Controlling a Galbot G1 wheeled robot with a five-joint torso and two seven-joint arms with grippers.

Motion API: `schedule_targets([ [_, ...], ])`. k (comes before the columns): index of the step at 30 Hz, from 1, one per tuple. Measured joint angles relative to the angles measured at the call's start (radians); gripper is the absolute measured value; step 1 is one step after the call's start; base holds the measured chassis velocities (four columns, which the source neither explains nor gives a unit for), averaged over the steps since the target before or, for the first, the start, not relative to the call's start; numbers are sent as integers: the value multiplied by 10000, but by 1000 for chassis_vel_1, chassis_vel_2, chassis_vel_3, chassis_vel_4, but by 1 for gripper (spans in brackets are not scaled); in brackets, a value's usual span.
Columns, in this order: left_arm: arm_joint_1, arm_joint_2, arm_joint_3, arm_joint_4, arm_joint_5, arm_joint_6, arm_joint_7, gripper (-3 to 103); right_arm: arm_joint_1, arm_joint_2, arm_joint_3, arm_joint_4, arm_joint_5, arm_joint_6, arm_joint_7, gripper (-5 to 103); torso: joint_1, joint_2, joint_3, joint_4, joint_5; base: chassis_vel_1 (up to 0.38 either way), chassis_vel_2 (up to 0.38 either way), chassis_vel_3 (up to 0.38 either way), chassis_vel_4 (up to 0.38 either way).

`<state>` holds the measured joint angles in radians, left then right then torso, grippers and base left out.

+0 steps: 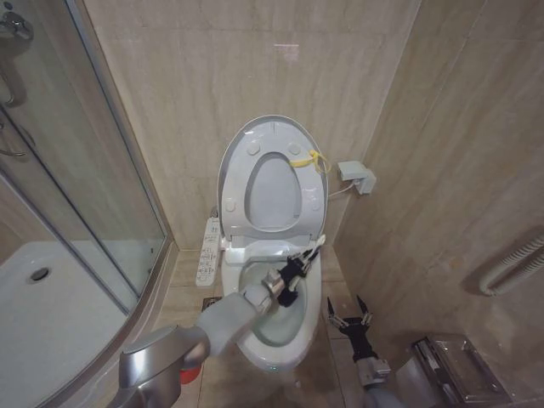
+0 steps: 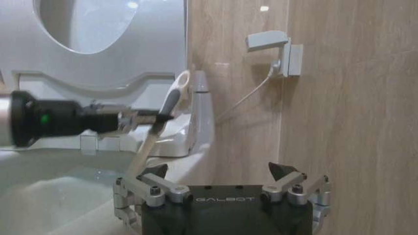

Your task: Open the toilet lid, clean the toilet bowl with a toilet brush, close the toilet lid, and flush.

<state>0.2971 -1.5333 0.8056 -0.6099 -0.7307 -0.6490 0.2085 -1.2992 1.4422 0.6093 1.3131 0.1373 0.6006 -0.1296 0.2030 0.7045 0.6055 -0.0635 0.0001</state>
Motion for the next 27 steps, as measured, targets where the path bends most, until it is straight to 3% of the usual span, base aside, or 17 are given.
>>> schedule_targets([
  [4,35,-126,-105,-201,-27,-5,-19,16,22,-36,8,-11,12,0,0,100,0,0,-1,-2,0,0,0,0,0],
  [8,-185,-710,-611,19,-16,4,-138,16,51,61,-32,-66,-13,0,0,100,-1,1,-2,-15,-3,0,0,0,0],
  [10,-192,-756,-687,227,70,1,-116,16,54,78,-40,-86,-25,1,0,100,0,1,-1,-16,-3,0,0,0,0],
  [12,-162,-761,-812,669,271,-42,-19,16,61,78,-46,-96,-33,4,1,100,0,0,0,-1,3,0,0,0,0],
  [15,-59,-662,-707,768,368,-96,84,16,76,35,-46,-102,-33,5,-3,100,0,0,0,-6,-4,0,0,0,0],
  [19,-20,-448,-608,685,379,-108,118,16,97,0,-37,-121,-26,5,0,100,0,0,0,0,1,0,0,0,0],
  [25,-223,-743,-927,210,179,-110,6,16,102,74,-51,-130,-34,6,0,100,-1,1,-2,-15,-4,0,0,0,0],
  [27,-244,-752,-891,213,166,-110,1,16,95,84,-52,-125,-37,7,0,100,-1,1,-1,-9,-1,0,0,0,0],
])
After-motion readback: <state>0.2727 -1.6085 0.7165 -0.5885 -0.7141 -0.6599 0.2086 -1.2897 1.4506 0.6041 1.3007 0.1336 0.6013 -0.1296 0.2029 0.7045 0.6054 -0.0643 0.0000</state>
